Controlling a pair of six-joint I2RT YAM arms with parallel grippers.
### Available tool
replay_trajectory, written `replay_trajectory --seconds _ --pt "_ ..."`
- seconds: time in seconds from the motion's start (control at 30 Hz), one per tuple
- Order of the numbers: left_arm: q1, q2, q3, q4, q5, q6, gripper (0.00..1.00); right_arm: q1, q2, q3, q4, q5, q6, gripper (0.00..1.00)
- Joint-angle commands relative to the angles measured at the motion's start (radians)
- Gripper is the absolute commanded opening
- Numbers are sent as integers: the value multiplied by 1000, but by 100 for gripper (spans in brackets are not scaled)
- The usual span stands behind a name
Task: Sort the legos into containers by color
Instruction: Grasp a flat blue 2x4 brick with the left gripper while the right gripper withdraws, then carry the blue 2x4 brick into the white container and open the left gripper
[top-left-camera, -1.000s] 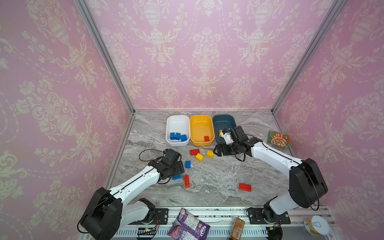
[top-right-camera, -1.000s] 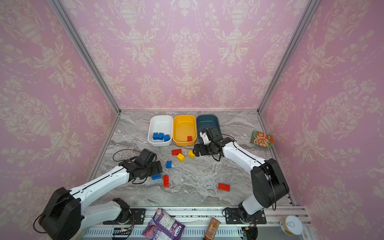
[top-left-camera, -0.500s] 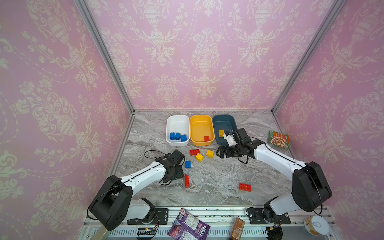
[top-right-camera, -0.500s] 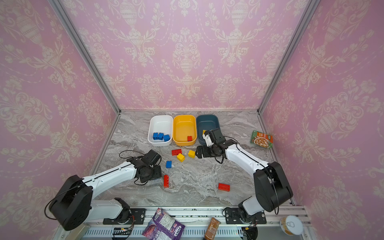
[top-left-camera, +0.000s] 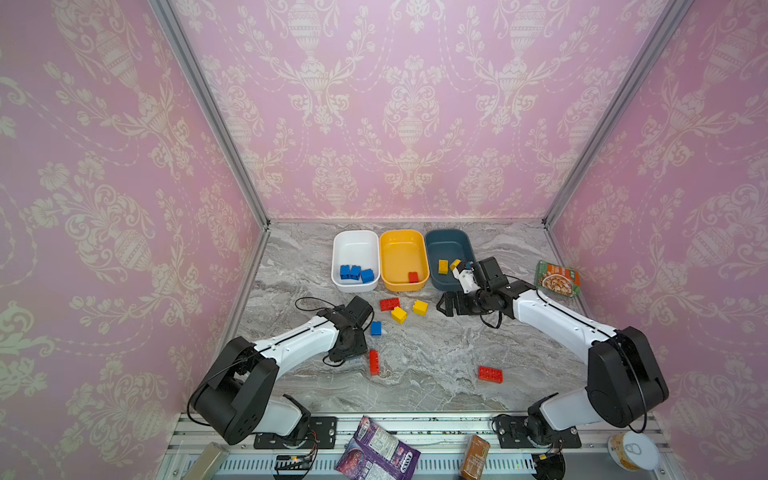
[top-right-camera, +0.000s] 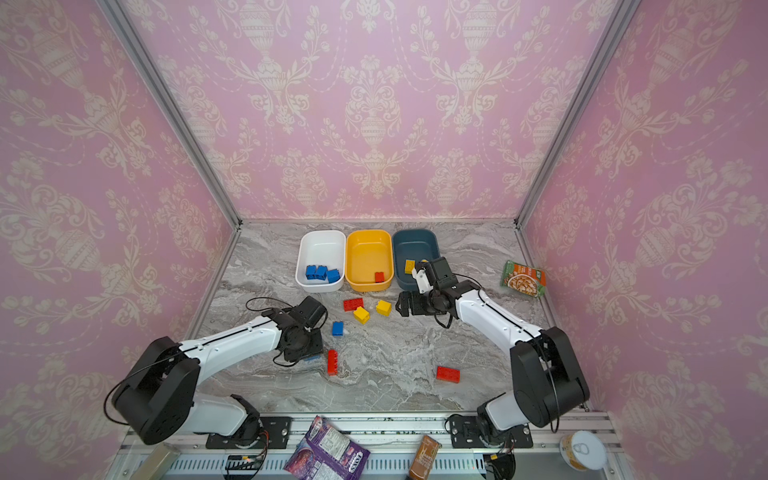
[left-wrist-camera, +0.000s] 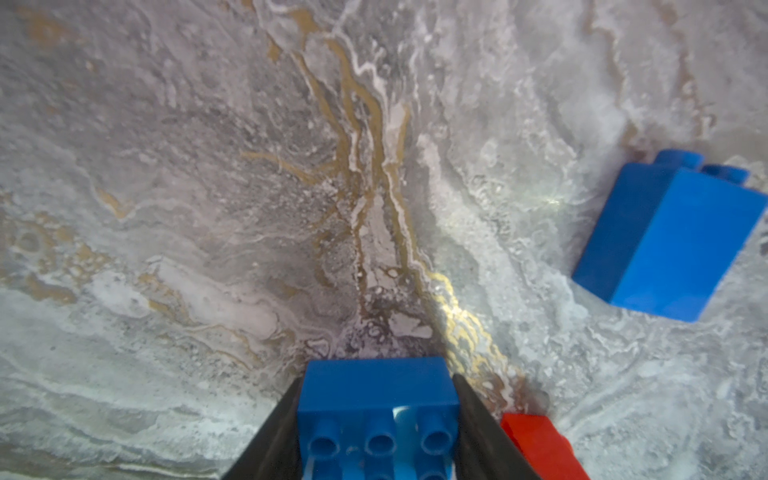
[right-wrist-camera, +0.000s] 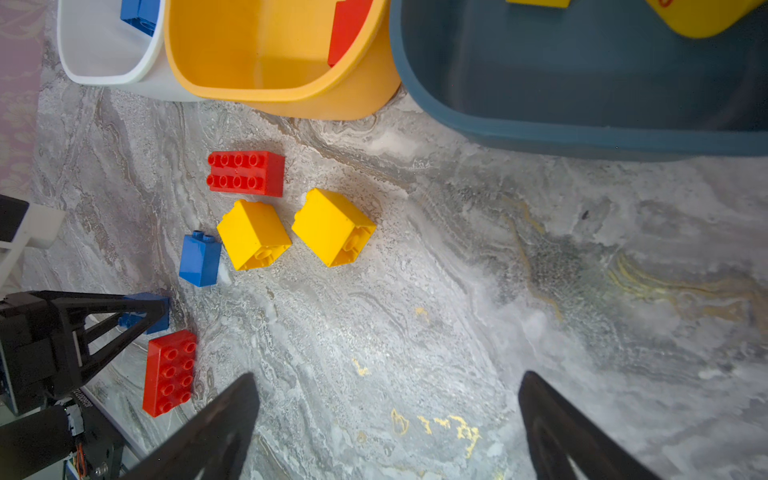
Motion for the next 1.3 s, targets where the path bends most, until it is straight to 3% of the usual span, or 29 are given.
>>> replay_trajectory --seconds 0.0,0.37,0.63,1.0,1.27 --pt "-10 14 42 -34 19 16 47 -7 -21 -17 -4 -19 -11 99" --pt "-10 -29 99 -66 -30 29 43 -16 -39 -47 3 -29 2 99" --pt "52 8 257 -66 -93 150 43 -19 -59 -59 5 -30 11 99" --pt "200 201 587 20 -133 383 43 -18 -84 -72 20 -41 32 99" --pt "245 419 792 82 -136 488 43 -18 -97 -73 19 -39 39 99"
